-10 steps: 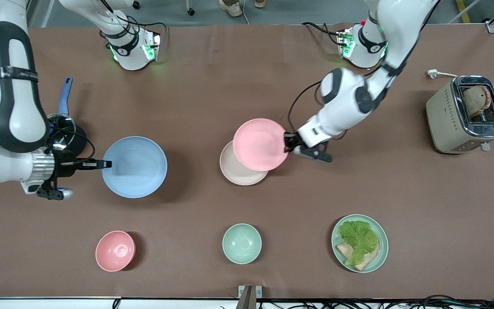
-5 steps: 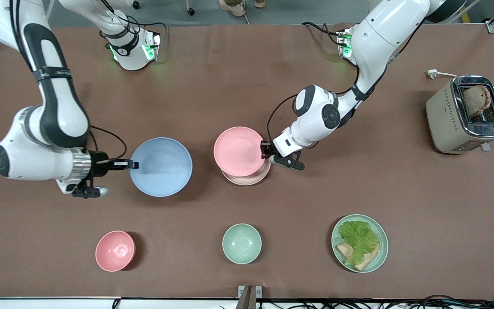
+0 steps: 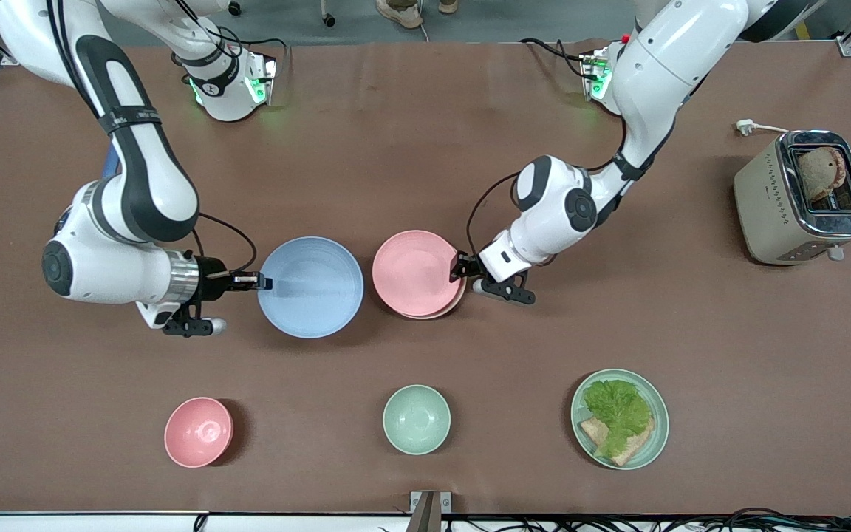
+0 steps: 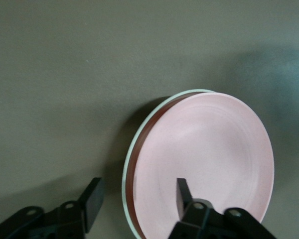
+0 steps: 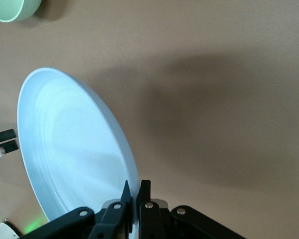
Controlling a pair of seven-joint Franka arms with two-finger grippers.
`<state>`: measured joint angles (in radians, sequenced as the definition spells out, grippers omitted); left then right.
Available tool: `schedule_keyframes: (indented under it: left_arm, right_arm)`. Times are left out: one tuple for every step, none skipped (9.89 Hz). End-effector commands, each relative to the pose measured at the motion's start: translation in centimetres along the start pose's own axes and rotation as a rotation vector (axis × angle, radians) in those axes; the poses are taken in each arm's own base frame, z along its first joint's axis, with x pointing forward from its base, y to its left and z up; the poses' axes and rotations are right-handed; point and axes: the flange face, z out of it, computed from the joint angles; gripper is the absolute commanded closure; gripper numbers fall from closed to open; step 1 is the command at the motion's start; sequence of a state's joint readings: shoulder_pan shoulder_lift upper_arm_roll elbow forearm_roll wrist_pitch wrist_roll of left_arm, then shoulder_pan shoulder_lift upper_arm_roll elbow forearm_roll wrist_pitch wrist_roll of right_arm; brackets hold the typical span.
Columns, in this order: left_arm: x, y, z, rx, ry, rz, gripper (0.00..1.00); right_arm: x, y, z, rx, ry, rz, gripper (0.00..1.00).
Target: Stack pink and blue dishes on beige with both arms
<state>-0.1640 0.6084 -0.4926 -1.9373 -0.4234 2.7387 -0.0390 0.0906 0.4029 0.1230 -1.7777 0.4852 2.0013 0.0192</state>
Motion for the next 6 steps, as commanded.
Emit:
schedule_keyframes:
  left_arm:
    - [0.9,-0.6,-8.0,0.038,-0.120,0.012,0.00]
    - [1.7,-1.6,-13.1,0.068,-0.129,-0.001,0.00]
    - [2.9,-2.9,-18.8,0.093,-0.132,-0.034,0.00]
    - [3.8,-4.5,-24.0,0.100,-0.192,-0.067,0.00]
    - [5.6,-6.2,-30.0,0.100,-0.209,-0.120,0.00]
    - [6.6,-8.0,-33.9,0.137,-0.204,-0.145,0.00]
  right_arm:
    - [-3.0,-4.1,4.4,-0.009,0.018,0.001,0.99]
    - [-3.9,-6.1,6.3,0.000,0.037,-0.015,0.98]
    - [-4.7,-7.3,7.8,0.006,0.031,-0.025,0.98]
    - [-5.1,-8.0,9.4,0.010,0.001,-0.033,0.98]
    - [-5.4,-8.3,10.8,0.013,-0.017,-0.034,0.97]
    - [-5.8,-8.8,12.7,0.012,-0.003,-0.044,0.96]
